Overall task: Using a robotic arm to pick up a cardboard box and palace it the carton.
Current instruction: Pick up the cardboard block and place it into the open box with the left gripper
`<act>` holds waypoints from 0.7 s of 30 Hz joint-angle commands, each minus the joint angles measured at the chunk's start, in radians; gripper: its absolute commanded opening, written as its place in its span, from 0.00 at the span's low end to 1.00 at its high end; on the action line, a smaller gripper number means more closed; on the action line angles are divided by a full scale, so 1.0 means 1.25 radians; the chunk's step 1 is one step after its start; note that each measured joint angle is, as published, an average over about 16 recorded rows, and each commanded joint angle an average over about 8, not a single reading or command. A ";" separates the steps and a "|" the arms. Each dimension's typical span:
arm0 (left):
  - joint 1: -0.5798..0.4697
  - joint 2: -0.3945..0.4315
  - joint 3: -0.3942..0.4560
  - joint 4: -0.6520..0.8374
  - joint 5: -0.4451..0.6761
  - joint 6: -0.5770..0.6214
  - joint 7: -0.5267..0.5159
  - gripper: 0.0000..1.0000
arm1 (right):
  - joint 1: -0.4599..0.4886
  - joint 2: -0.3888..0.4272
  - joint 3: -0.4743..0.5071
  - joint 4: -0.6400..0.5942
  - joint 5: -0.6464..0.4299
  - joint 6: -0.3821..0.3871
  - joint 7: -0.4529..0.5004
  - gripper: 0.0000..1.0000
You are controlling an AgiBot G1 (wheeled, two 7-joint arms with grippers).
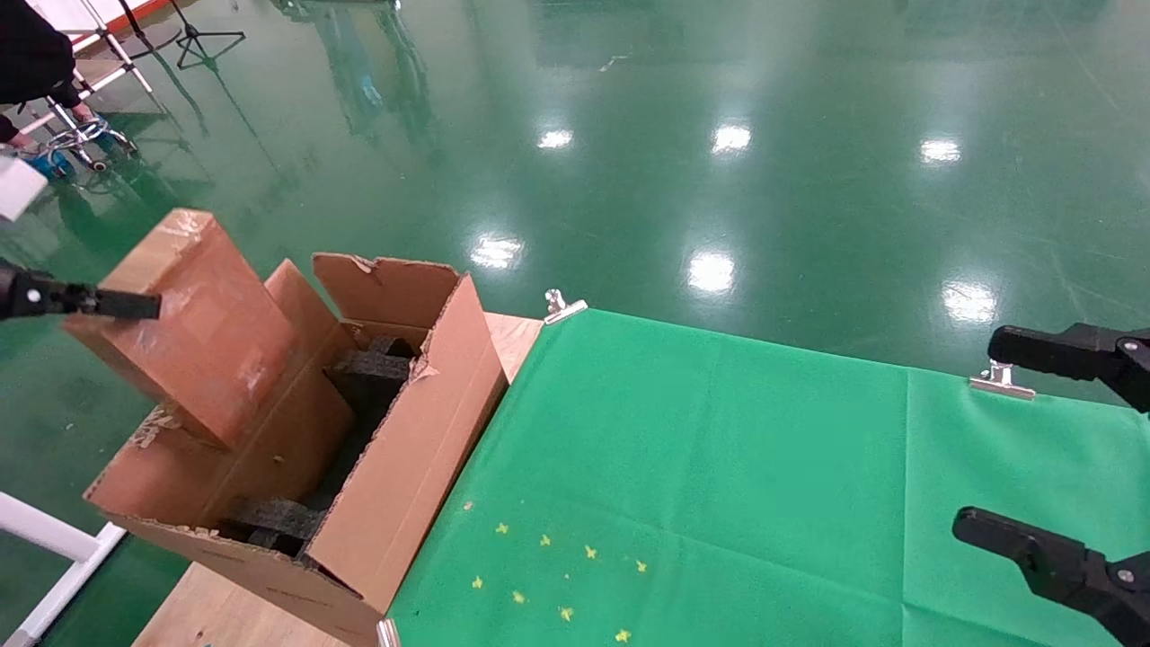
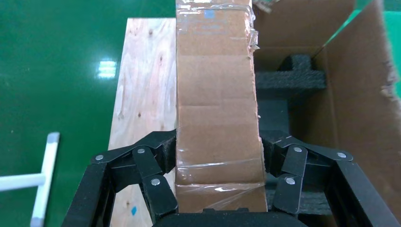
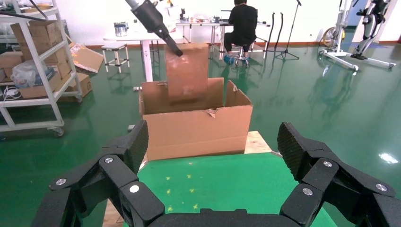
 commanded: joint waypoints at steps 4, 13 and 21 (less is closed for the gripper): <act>0.029 0.021 0.002 0.078 -0.009 -0.040 0.050 0.00 | 0.000 0.000 0.000 0.000 0.000 0.000 0.000 1.00; 0.059 0.071 0.008 0.186 -0.008 -0.096 0.110 0.00 | 0.000 0.000 0.000 0.000 0.000 0.000 0.000 1.00; 0.073 0.112 0.016 0.263 0.004 -0.139 0.141 0.00 | 0.000 0.000 0.000 0.000 0.000 0.000 0.000 1.00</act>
